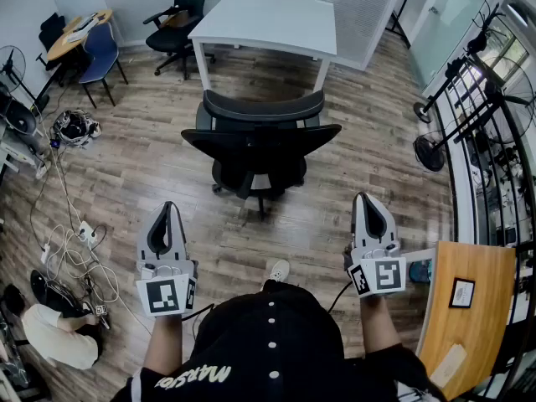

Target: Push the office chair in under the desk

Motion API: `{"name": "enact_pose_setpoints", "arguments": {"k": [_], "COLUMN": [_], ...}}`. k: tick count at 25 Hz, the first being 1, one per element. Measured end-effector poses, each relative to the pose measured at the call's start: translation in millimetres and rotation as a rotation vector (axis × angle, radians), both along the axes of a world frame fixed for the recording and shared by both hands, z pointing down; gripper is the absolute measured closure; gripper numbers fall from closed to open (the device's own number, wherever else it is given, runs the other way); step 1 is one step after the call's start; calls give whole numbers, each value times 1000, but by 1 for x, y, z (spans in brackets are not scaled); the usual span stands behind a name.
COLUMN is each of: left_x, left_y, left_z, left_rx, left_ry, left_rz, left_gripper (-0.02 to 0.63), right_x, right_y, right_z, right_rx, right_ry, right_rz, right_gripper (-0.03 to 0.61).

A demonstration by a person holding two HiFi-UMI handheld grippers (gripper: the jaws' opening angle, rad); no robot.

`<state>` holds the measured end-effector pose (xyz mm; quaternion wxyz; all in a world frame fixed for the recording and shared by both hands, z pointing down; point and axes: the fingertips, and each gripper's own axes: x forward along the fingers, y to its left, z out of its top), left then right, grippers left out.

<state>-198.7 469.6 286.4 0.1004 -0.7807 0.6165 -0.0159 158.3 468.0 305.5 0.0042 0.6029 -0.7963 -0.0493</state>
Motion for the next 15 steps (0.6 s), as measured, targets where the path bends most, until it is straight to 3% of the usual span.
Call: {"name": "enact_pose_setpoints", "arguments": {"k": [9, 15], "left_x": [4, 6], "left_y": [-8, -10], "left_z": [2, 4], "left_rx": [0, 7], "left_ry": [1, -23], "left_rz": [0, -6], "left_gripper": [598, 596], "right_x": [1, 7], "right_y": [-2, -4], "right_z": [2, 3], "right_rx": [2, 13], "right_ry": [5, -47], "right_rz": [-4, 0], "right_gripper": [551, 551]}}
